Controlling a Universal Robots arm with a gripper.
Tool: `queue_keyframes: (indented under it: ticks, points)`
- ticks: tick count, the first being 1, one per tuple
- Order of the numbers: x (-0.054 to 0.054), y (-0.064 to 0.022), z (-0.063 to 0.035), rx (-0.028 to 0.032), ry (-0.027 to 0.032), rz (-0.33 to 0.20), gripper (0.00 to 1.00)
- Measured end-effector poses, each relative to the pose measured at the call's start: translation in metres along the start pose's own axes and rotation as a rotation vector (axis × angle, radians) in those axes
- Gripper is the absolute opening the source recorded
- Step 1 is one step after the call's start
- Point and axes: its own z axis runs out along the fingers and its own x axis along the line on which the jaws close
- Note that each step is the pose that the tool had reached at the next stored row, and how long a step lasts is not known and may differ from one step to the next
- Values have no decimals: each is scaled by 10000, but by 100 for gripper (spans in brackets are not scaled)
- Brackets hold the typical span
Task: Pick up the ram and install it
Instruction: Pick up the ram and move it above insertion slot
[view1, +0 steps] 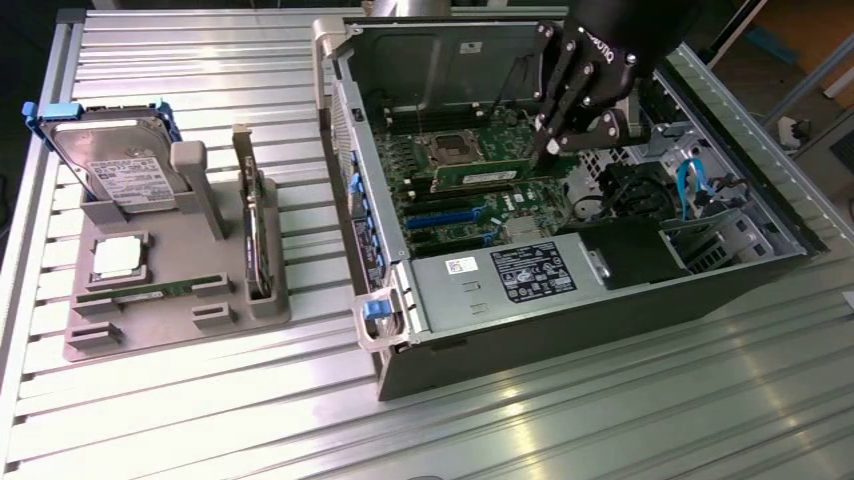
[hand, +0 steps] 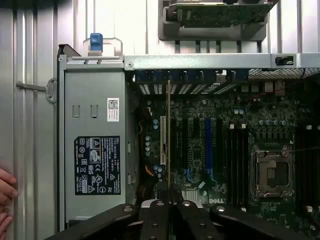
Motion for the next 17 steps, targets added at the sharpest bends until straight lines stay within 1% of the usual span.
queue_keyframes:
  ticks: [1,2,3,5,6,7,9,10,11,12,14,17]
  points:
    - [-1,-53,-3,3,0,1,12]
    - [-2,-173,-10,9,0,0,12]
    - [-2,-204,-12,11,-1,0,12]
    - [-2,-213,-13,11,-1,0,12]
    - [-2,-201,-12,546,-7,-40,12]
    - [-3,-199,-11,773,-11,-60,12]
    - [-2,-199,-12,773,-11,14,12]
    - [-2,-199,-12,771,-15,257,12]
    - [-2,-245,-15,340,-4,257,12]
    - [-14,-253,-14,249,-28,254,12]
    - [-93,-252,-14,248,-30,255,12]
    - [-159,-251,-11,249,-31,255,12]
